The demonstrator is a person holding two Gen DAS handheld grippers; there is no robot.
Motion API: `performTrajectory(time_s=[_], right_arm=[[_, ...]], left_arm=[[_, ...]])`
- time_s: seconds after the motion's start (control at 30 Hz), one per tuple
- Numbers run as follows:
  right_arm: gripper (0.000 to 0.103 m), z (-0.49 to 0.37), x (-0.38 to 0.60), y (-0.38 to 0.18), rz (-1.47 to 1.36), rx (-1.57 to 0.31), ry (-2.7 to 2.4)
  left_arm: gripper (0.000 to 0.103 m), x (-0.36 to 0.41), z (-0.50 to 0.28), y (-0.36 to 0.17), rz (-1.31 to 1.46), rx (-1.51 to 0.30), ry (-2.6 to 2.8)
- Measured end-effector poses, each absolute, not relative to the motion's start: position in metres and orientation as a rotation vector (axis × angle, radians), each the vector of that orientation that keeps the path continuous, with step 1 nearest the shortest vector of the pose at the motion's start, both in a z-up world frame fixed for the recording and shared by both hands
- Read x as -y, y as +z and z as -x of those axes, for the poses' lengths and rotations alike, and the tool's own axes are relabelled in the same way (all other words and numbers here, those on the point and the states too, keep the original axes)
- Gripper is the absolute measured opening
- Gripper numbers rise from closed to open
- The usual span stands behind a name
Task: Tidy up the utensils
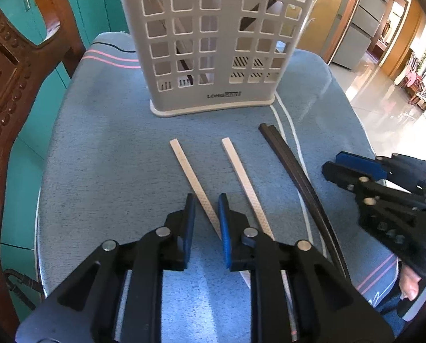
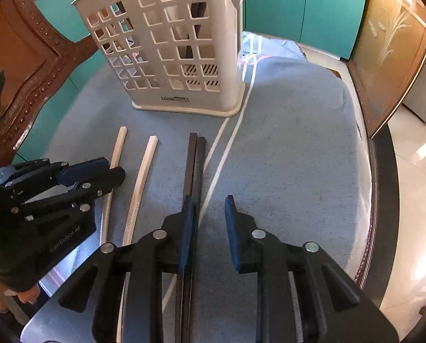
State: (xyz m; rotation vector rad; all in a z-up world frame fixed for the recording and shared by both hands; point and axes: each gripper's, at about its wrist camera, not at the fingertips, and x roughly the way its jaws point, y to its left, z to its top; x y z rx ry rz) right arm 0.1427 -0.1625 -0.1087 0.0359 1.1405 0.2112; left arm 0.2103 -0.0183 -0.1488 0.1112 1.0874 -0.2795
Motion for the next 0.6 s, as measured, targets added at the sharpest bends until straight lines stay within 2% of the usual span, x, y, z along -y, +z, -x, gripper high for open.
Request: performTrajectory(time_s=[0.6], right_arm=[[0.022, -0.137, 0.149, -0.117, 0.040, -1.144, 0.282]], left_arm=[[0.023, 0.019, -0.210, -0.152, -0.116, -1.071, -0.258]])
